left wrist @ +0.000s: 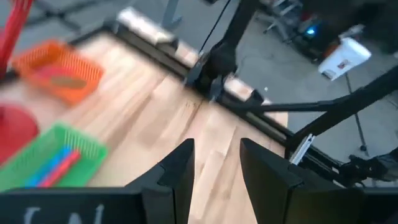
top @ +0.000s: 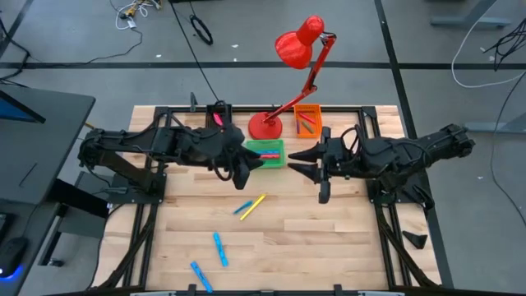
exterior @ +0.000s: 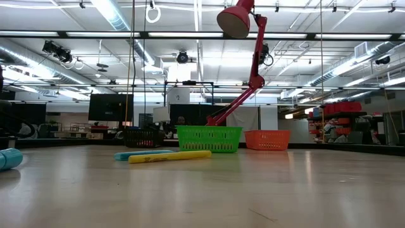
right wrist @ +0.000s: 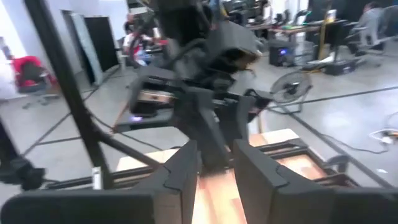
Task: Pick & Place Markers
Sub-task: Put the small blue highlighter into the orange basket
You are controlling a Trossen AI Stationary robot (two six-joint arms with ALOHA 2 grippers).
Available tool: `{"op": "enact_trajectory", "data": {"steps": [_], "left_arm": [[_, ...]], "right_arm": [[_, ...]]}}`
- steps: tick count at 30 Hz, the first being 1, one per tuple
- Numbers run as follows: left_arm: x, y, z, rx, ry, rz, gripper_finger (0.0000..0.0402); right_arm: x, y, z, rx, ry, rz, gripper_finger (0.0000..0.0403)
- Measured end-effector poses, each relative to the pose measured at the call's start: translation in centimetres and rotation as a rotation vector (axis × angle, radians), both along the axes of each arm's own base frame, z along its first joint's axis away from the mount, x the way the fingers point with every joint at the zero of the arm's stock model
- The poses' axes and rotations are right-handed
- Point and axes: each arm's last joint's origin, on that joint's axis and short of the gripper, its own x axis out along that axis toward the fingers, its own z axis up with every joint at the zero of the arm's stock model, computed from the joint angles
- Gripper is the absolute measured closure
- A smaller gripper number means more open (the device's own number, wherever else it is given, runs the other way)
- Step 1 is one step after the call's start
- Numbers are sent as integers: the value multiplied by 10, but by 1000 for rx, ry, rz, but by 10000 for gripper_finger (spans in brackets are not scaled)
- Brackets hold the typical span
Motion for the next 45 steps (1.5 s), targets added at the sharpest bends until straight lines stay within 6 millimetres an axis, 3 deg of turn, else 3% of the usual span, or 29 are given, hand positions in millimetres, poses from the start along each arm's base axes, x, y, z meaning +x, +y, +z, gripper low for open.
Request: {"op": "enact_trajectory", "data": {"steps": [9, 19, 32, 40, 45], "left_arm": [[-14, -2, -22, -241, 257, 21, 266], [-26, -9, -43, -354, 520, 73, 266], [14, -36, -118, -223, 853, 91, 266], [41, -42, -160, -129, 940, 151, 266], [56, -45, -195, -50, 1054, 93, 266]], "right_arm": [[0, 1, 0, 0, -1, 53, 298], [0, 4, 0, -28, 2, 129, 298], [-16, -2, 14, -39, -63, 133, 298], [-26, -6, 21, -38, -99, 130, 298], [-28, -7, 22, -43, -100, 130, 298]]}}
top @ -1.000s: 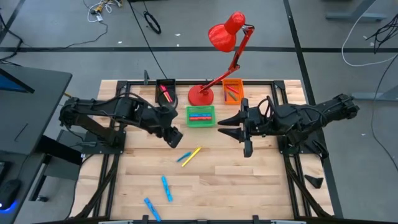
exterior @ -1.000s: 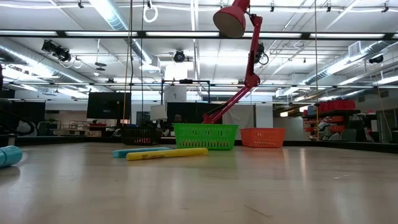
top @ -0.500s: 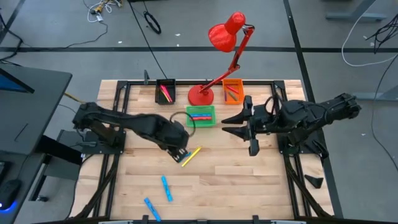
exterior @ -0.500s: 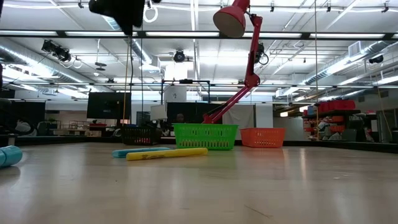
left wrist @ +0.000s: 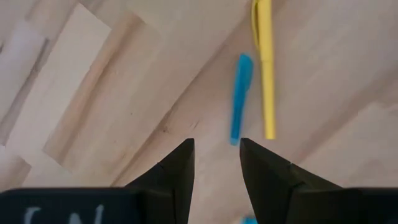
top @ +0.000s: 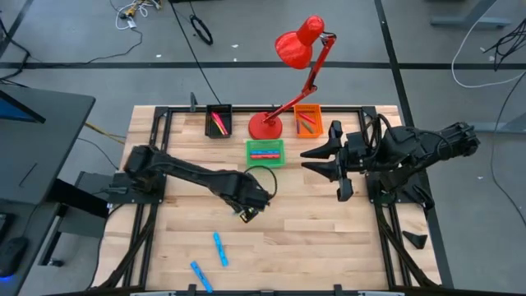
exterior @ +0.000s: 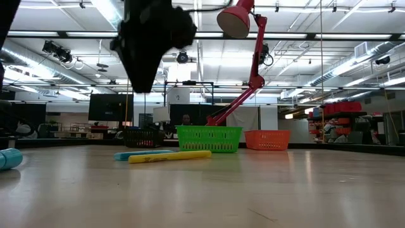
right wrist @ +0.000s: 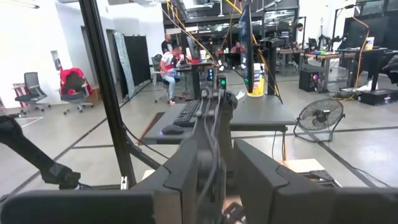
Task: Pick & Place Markers
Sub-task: Put the small blue highlighter into the orange basket
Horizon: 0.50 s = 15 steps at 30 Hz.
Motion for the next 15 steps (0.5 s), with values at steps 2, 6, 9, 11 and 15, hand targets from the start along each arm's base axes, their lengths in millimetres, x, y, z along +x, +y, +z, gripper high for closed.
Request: {"op": "enact_trajectory", "data": {"steps": [2, 6, 9, 11, 15], "left_arm": [[5, -1, -14, 11, 43, -29, 266], [12, -4, -39, -3, 119, -59, 266], [16, -5, -54, 10, 157, -74, 266], [19, -5, -61, 15, 170, -91, 266], [24, -7, -73, 16, 162, -114, 266]], "right_arm": [[0, 0, 0, -2, 5, 0, 298], [0, 0, -3, -20, 25, 0, 298], [0, 0, -4, -41, 34, 0, 298], [0, 0, -4, -45, 39, 0, 298], [0, 0, -5, -48, 47, 0, 298]]}}
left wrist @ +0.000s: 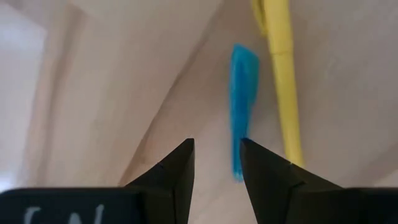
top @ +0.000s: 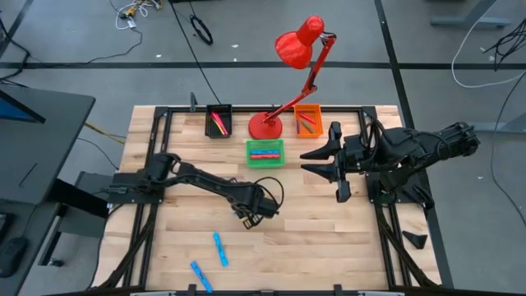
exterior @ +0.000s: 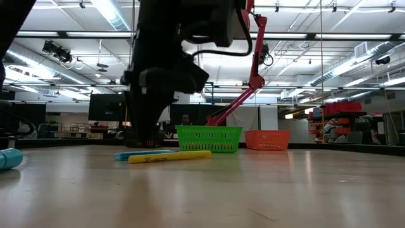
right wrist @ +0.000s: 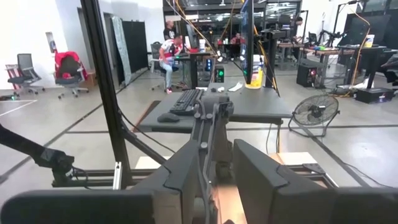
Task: Pick & Place Markers
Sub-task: Put the small blue highlighter into the orange basket
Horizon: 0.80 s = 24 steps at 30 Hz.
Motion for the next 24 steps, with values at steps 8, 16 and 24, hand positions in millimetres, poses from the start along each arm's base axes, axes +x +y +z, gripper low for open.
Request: {"op": "enact_trajectory", "data": {"steps": [8, 16, 24], "left_arm": [[5, -1, -13, -17, 13, -24, 266], [5, 1, -16, -16, -2, -14, 266], [4, 1, -12, -10, 7, 6, 266]], "right_arm": [[0, 0, -1, -7, 12, 0, 298], [0, 0, -2, -7, 14, 0, 298], [0, 0, -2, -7, 15, -1, 298]]}}
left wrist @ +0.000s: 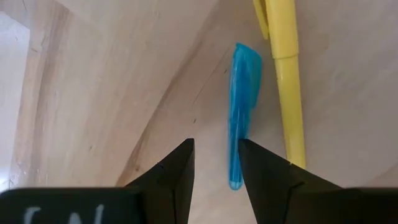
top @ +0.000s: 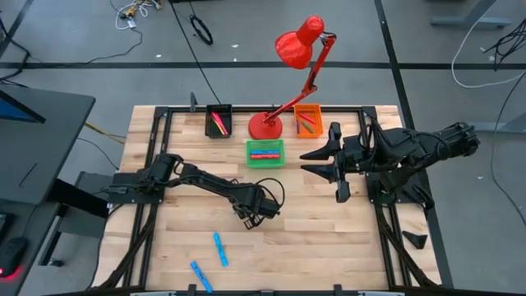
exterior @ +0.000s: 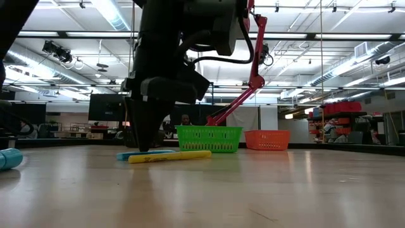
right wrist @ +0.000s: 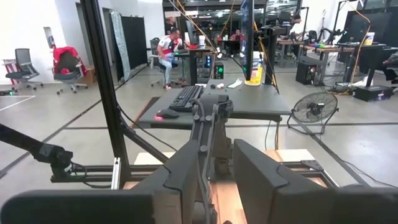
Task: Pick & Place Markers
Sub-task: Put the small blue highlighter into the orange basket
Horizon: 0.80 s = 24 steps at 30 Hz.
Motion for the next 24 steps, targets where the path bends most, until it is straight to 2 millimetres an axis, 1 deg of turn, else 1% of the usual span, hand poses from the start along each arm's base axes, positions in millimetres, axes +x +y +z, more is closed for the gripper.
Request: {"op": "enact_trajectory", "data": {"steps": [7, 13, 24], "left_arm": [[2, -5, 9, -26, -25, -4, 266], [-3, -10, 9, -17, 1, 31, 266], [2, -17, 9, -37, -68, 77, 266]], "right_arm": [[0, 0, 0, 1, 0, -1, 298], [0, 0, 0, 9, 1, -1, 298], [0, 0, 0, 9, 1, -1, 298]]}}
